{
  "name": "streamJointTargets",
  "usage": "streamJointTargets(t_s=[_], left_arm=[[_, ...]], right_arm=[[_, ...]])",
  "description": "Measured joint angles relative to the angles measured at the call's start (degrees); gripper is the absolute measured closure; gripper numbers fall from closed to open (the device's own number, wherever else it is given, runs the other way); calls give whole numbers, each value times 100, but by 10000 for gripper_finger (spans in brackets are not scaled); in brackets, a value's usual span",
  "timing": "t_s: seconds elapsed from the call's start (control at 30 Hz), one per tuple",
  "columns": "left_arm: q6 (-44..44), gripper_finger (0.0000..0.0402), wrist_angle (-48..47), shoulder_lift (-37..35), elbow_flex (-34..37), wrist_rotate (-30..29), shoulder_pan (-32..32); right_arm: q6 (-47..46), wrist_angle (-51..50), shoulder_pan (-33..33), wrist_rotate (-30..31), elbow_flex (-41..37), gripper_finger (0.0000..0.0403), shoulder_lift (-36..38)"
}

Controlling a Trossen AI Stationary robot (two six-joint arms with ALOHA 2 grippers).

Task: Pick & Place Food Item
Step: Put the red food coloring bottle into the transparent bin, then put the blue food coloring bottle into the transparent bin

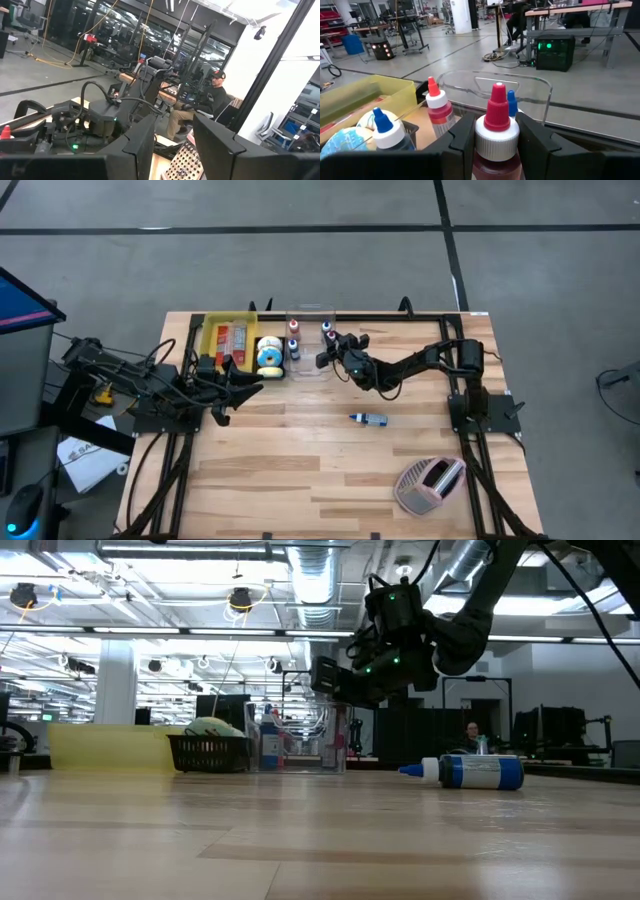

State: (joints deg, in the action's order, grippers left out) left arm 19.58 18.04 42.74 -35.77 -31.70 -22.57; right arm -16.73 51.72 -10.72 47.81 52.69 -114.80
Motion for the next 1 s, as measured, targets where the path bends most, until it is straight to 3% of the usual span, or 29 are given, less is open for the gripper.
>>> streamJointTargets(t_s=[0.1, 0.23, 0.33, 0.67, 1.0], left_arm=[[2, 270, 0, 0, 0, 0, 0], [22, 270, 0, 0, 2, -2, 0], [39, 270, 0, 0, 2, -2, 0], [41, 270, 0, 0, 2, 7, 0], [39, 270, 0, 0, 2, 48, 0]], right_arm=[[-2, -52, 2, 0, 2, 296, 0], [-165, -241, -3, 9, 1, 254, 0], [-173, -252, -7, 10, 2, 244, 2], [-101, -94, 40, 9, 2, 288, 2], [-66, 114, 95, 7, 2, 291, 7]])
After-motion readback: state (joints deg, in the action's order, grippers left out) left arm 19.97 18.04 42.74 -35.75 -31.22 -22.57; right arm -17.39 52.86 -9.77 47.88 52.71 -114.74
